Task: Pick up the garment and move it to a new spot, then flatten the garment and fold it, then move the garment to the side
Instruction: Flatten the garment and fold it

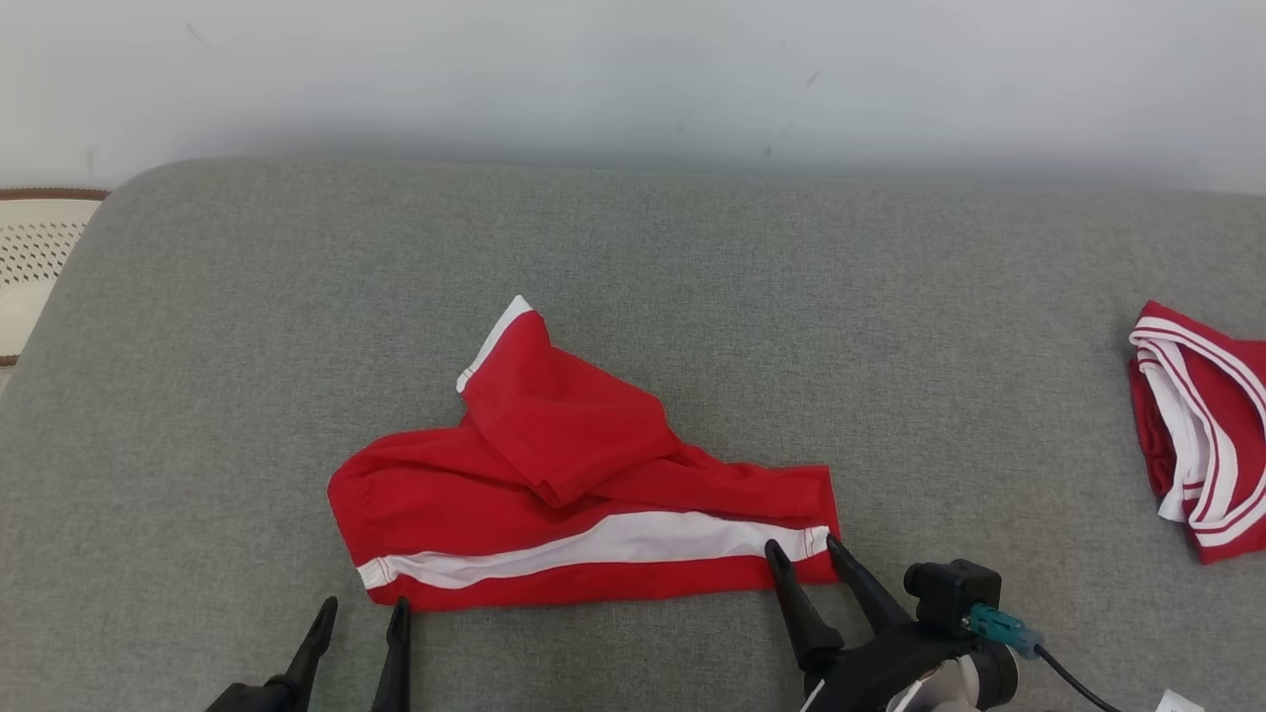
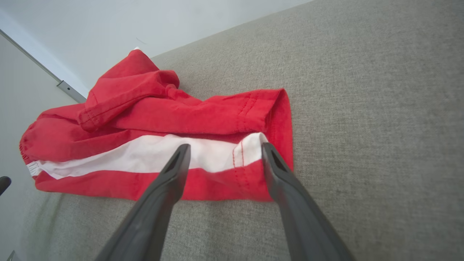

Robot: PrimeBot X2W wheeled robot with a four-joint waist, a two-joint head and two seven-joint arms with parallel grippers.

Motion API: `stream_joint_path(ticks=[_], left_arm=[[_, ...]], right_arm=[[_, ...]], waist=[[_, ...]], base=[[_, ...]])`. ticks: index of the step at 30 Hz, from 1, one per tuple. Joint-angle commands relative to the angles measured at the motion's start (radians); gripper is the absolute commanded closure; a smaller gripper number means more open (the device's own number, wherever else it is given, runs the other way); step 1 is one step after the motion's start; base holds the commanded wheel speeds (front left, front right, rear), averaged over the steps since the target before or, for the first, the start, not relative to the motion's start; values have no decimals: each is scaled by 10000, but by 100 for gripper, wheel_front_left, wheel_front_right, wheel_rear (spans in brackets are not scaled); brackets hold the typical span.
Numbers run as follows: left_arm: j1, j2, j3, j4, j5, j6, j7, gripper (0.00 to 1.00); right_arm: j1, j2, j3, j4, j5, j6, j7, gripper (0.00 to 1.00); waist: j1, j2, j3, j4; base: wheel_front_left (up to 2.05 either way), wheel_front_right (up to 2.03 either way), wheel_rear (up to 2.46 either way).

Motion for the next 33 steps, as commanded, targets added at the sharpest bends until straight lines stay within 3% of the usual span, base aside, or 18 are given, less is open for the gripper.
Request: stream_joint_path(ticks=[1,3,6,8,10,12,21,27,33], left_arm=[[-88,1,-8,-12,-59,10,-38,0],[-98,1,-24,-8,-88,27,-38,0],[-91,1,-42,-19,-119,46,-38,0],[-96,1,-62,-27,-136,62,-38,0],[-110,2,-77,-42,-151,58,-36,0],[-126,0,-100,-53,-174,65,-37,0],[-113,2,-186,-71,-207,118,-36,0],[-64,0,-164,-114,-220,152,-37,0],[-87,2,-174,-101,-262,133,-37,0]], right_arm=[[-53,-40,45,-17,106,3,-6,5],[-40,-50,101,-5,177,3,-6,27],[-92,-94,212,69,270,3,-6,51],[-126,-109,238,142,324,3,-6,45],[-179,-127,252,186,349,3,-6,29],[-225,-134,251,220,381,3,-6,22],[-69,-120,479,136,748,3,-6,15],[236,-525,991,-586,1333,3,-4,5],[251,-804,1222,-400,1963,3,-4,0]], waist=[[-1,-1,9,12],[-1,-1,3,20],[-1,-1,-7,27],[-1,-1,-2,35],[-1,-1,17,48],[-1,-1,43,66],[-1,-1,73,158],[-1,-1,71,125],[-1,-1,57,73]], base=[[0,0,0],[0,0,0],[0,0,0],[0,0,0],[0,0,0],[0,0,0],[0,0,0],[0,0,0],[0,0,0]])
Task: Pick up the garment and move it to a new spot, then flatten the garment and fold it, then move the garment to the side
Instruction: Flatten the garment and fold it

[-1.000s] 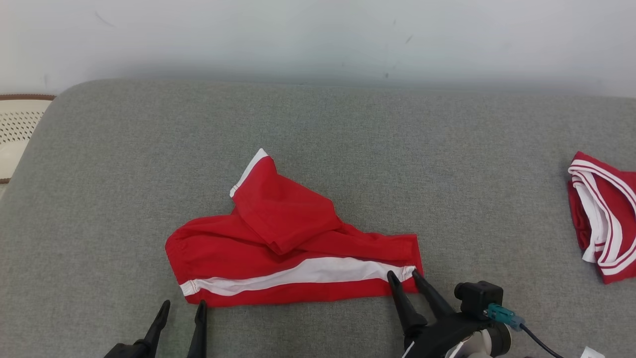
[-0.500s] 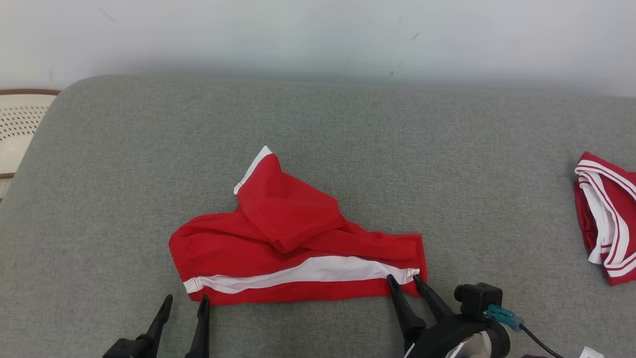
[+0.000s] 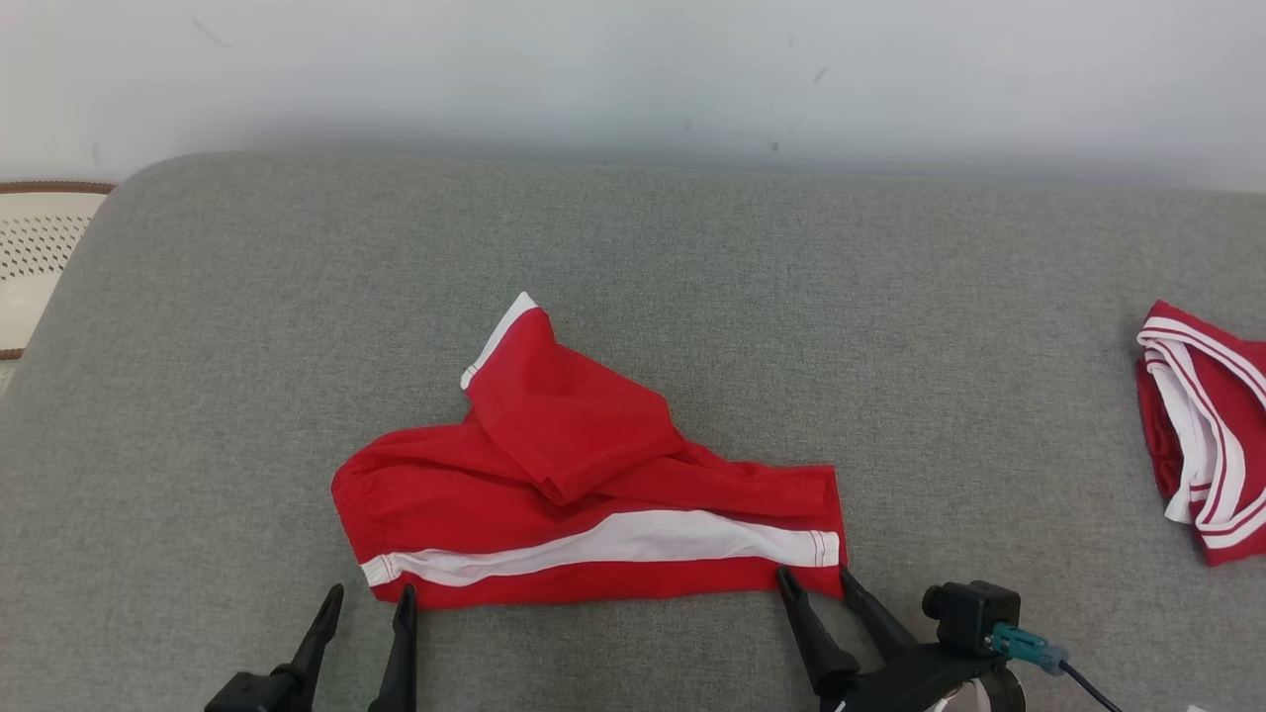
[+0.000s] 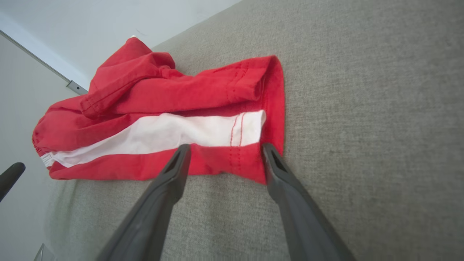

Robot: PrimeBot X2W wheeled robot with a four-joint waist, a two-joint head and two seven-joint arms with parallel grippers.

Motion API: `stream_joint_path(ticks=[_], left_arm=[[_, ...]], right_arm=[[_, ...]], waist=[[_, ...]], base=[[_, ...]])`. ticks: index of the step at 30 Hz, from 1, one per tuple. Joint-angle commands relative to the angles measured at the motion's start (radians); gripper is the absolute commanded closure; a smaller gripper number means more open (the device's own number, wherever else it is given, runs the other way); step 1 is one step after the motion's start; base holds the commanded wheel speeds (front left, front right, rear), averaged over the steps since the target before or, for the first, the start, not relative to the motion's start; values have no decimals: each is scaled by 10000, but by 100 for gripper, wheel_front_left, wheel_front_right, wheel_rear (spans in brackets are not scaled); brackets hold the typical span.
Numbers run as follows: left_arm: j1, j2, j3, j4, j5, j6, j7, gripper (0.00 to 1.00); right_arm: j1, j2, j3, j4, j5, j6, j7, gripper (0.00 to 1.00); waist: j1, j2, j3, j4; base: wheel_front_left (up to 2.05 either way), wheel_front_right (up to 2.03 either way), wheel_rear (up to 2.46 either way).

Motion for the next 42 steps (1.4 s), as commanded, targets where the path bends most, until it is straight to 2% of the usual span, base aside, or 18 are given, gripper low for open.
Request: stream_joint_path(ticks=[1,22,37,39,42], left_arm=[[44,4,-7,-9,-148,-20,-36,0],[183,3,-121,72,-166,12,-37,0],[28,3,-306,2,-380,74,-37,0],[2,3,-321,-43,-411,47,-37,0],[-59,3,-331,-39,-528,-72,-37,0]], right_arm=[[21,-44,131,35,118,3,-4,0],[-576,-420,691,-150,1252,3,-2,0],[-981,-519,1336,338,2391,3,-2,0],[-1067,-521,1322,321,2367,3,-2,5],[-1065,-499,1366,317,2287,3,-2,5]], waist=[[0,0,-5,2],[0,0,-76,262],[0,0,-90,276],[0,0,-92,266],[0,0,-96,239]], base=[[0,0,0],[0,0,0],[0,0,0],[0,0,0],[0,0,0]])
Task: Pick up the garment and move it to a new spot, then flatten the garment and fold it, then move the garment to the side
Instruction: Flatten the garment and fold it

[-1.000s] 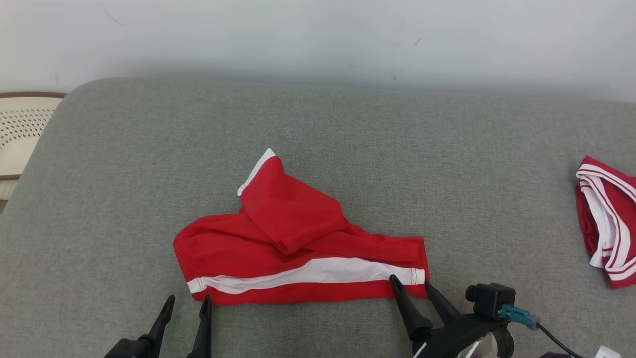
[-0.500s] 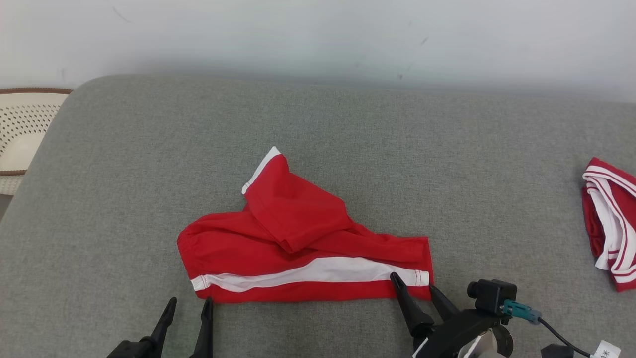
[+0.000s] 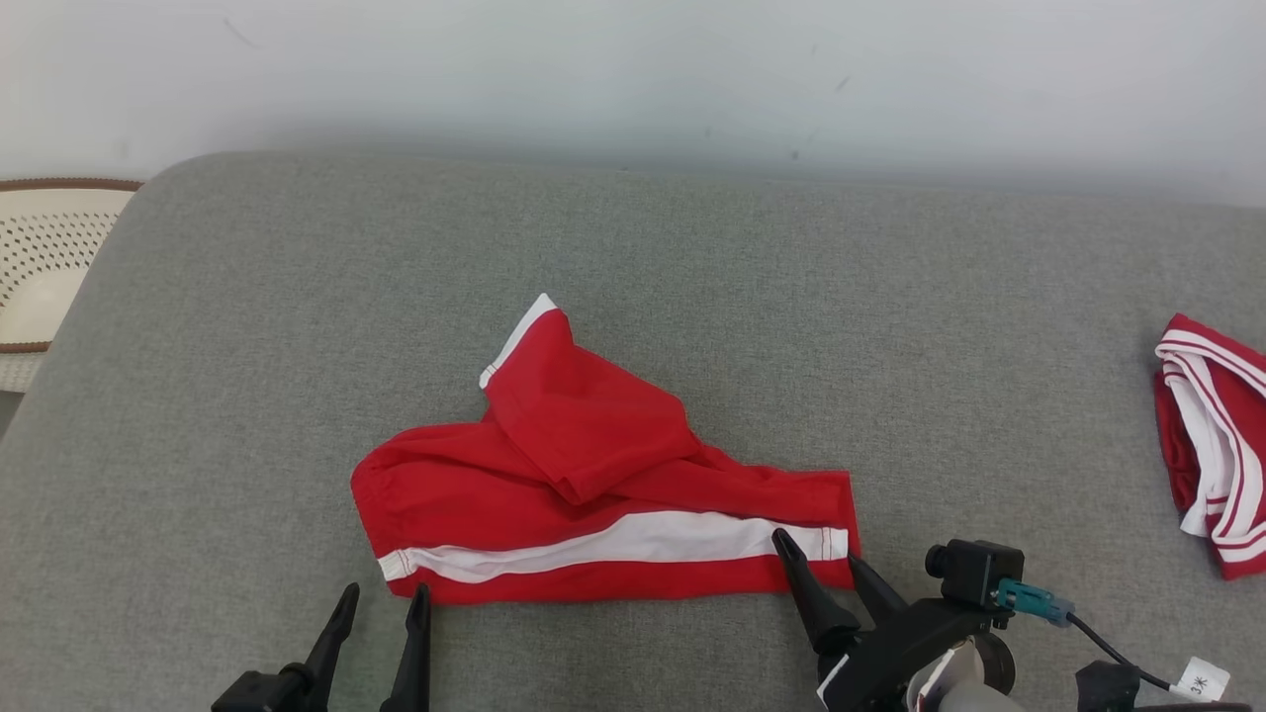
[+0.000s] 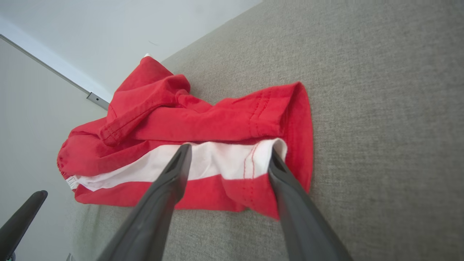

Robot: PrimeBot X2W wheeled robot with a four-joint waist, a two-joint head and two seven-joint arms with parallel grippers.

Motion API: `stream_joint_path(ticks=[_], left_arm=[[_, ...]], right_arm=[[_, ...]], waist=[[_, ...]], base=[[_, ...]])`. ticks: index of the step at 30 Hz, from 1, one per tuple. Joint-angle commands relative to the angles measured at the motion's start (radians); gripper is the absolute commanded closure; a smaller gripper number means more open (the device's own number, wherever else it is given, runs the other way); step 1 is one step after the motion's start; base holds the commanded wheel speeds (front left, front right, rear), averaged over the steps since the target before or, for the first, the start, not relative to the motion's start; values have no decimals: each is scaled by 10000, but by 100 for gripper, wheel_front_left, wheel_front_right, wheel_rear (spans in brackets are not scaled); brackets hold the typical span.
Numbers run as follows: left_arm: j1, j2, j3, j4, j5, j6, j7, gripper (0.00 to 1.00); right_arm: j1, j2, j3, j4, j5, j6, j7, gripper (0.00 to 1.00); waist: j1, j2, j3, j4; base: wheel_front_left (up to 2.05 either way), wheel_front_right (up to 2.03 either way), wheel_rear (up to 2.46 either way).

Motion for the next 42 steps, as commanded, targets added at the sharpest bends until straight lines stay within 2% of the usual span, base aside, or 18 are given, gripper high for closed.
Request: stream_joint_path(ticks=[1,19,29,30,32,33,35,37,40,41,42], left_arm=[[-69,3,5,-4,-93,-46,-37,0],[-965,5,508,1390,-1063,-763,-36,0],[-1262,133,-12,1621,-1861,-773,-36,0],[-1277,164,-35,1623,-1910,-774,-36,2],[-1296,207,-78,1606,-2007,-775,-37,36],[-1296,207,-78,1606,-2007,-775,-37,36],[-1303,222,-177,1568,-2055,-775,-36,68],[-1278,245,-242,1527,-2099,-776,-36,89],[-1174,294,-370,1513,-2152,-776,-36,94],[-1141,334,-414,1541,-2136,-776,-36,100],[-1123,346,-441,1563,-2191,-776,-36,100]], right_arm=[[-29,-1,45,16,-46,3,-2,4],[-181,93,0,-283,-383,3,-2,6],[-258,165,-45,-347,-442,3,-2,6],[-257,169,-48,-347,-440,3,-2,7],[-229,170,-58,-344,-450,3,-2,7],[-229,170,-58,-344,-450,3,-2,7],[-197,162,-88,-340,-439,3,-2,7],[-167,158,-109,-328,-449,3,-2,7],[-151,161,-143,-316,-465,3,-2,6],[-155,163,-150,-316,-471,3,-2,7],[-159,168,-158,-315,-476,3,-2,7]], waist=[[0,0,5,-20],[0,0,322,-394],[0,0,471,-583],[0,0,481,-595],[0,0,494,-608],[0,0,494,-608],[0,0,499,-600],[0,0,496,-584],[0,0,473,-563],[0,0,465,-557],[0,0,459,-553]], base=[[0,0,0],[0,0,0],[0,0,0],[0,0,0],[0,0,0],[0,0,0],[0,0,0],[0,0,0],[0,0,0],[0,0,0],[0,0,0]])
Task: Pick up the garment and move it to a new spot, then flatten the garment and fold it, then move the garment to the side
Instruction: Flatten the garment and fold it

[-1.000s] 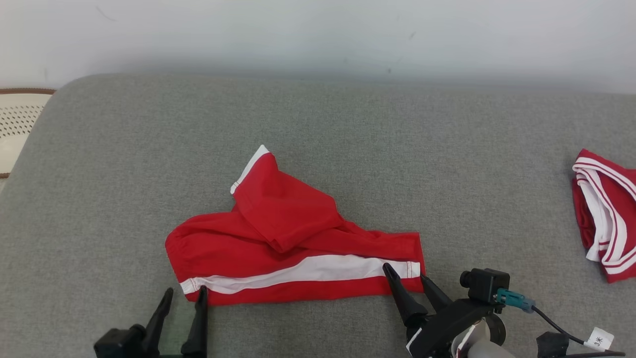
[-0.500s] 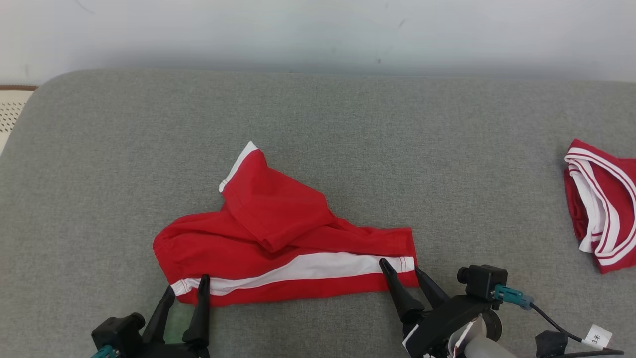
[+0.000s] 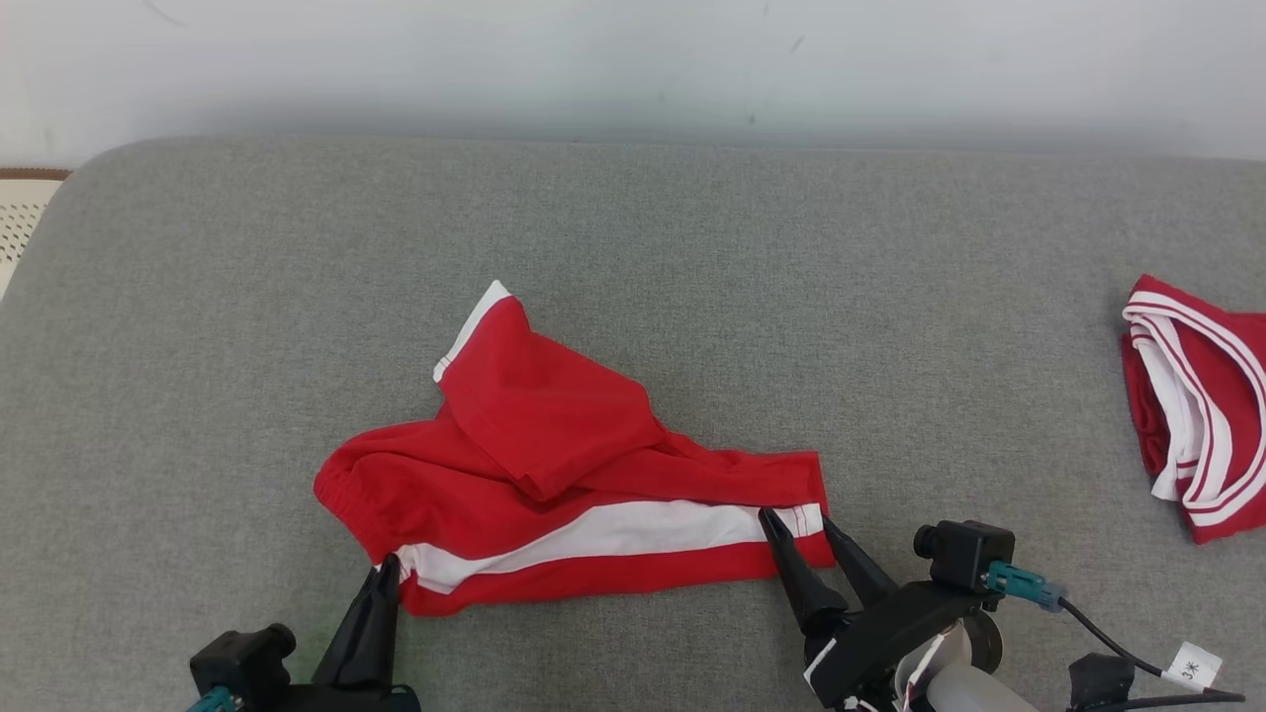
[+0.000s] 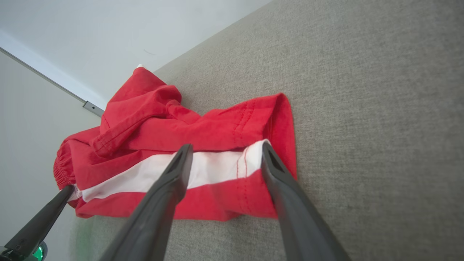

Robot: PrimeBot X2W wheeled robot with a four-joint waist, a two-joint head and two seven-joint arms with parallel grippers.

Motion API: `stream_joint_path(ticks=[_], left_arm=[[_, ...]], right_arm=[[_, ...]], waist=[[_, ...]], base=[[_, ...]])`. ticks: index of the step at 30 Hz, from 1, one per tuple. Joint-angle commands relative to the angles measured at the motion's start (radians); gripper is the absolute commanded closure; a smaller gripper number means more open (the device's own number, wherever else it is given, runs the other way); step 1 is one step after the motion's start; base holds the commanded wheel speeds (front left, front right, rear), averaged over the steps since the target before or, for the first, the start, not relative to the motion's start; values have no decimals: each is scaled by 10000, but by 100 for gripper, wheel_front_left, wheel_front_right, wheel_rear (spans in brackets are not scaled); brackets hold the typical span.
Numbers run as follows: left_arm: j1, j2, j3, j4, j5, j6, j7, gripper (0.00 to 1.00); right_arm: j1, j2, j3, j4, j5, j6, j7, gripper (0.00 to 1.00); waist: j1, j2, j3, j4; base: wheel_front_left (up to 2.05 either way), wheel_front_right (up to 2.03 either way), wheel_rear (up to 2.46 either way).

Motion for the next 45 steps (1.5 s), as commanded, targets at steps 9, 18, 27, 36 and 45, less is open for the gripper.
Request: stream_joint_path(ticks=[9,18,27,36,45], left_arm=[[86,285,-332,-84,-332,3,-34,100],[264,433,-469,-230,-340,3,-34,100],[202,575,-458,-621,-321,3,-36,100],[-1576,2089,-1638,-1269,-1072,2,-36,100],[-4781,3927,-3371,-577,-2621,2,115,100]], right_arm=[[73,70,-132,2,-34,3,-2,19],[236,124,-308,-3,-104,3,-2,100],[273,173,-664,-137,-284,3,-3,100],[-725,242,-1915,-1392,-1273,3,-3,100],[-3029,100,-2850,-1544,-2263,3,-2,100]], waist=[[0,-1,-71,44],[0,-1,-209,111],[0,-1,-512,181],[0,-1,-1160,142],[0,-1,-1571,35]], base=[[0,0,0],[0,0,0],[0,0,0],[0,0,0],[0,0,0]])
